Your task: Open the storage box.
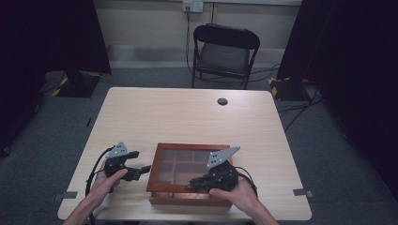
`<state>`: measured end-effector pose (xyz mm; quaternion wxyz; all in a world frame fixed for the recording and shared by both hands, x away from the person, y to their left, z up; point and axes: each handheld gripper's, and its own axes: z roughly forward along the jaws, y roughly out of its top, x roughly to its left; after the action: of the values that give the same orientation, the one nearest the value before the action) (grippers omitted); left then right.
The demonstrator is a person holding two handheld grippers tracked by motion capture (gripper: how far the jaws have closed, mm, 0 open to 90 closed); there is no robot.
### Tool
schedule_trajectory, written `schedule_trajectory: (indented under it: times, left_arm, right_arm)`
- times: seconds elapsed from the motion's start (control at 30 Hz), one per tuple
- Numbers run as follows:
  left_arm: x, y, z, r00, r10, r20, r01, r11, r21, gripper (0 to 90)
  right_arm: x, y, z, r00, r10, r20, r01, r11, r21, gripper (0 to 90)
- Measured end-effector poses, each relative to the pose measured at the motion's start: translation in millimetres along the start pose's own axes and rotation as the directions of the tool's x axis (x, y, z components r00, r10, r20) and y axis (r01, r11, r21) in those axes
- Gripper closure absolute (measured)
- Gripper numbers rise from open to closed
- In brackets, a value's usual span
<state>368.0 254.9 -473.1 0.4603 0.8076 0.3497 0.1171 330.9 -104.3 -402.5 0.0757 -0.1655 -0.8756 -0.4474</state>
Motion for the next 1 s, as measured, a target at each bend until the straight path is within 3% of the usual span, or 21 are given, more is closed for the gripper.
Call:
schedule_trajectory:
  times: [0.07,0.13,0.3,0.8,0.9,1.0]
  left_arm:
    - [-3.0,2.1,2.1,0.9995,0.030,-0.001,-0.030,0.9995,0.013,16.5]
    - [-3.0,2.3,2.2,0.9996,0.029,-0.002,-0.029,0.9995,0.014,17.3]
    - [-4.6,2.3,2.7,0.9996,0.027,0.006,-0.027,0.9996,0.012,17.1]
    - [-10.0,5.6,1.5,0.9982,0.039,0.045,-0.038,0.9991,-0.021,16.6]
    - [-12.9,7.1,0.6,0.9971,0.018,0.074,-0.015,0.9993,-0.034,16.7]
    - [-15.7,8.2,1.0,0.9973,0.027,0.068,-0.025,0.9991,-0.035,16.4]
  right_arm:
    - [0.8,-0.2,6.5,0.9998,-0.016,0.013,0.015,0.9987,0.048,82.9]
    - [0.7,-0.4,7.1,0.9997,-0.019,0.014,0.019,0.9987,0.048,83.0]
    - [-2.9,2.8,0.9,0.9999,0.008,-0.007,-0.008,1.0000,-0.004,83.0]
    - [-6.0,12.6,-6.3,0.9991,0.031,-0.027,-0.031,0.9994,-0.015,83.0]
    - [-6.5,14.8,-7.7,0.9992,0.033,-0.025,-0.033,0.9994,-0.014,83.0]
    - [-6.8,16.0,-8.9,0.9989,0.037,-0.027,-0.038,0.9991,-0.017,83.0]
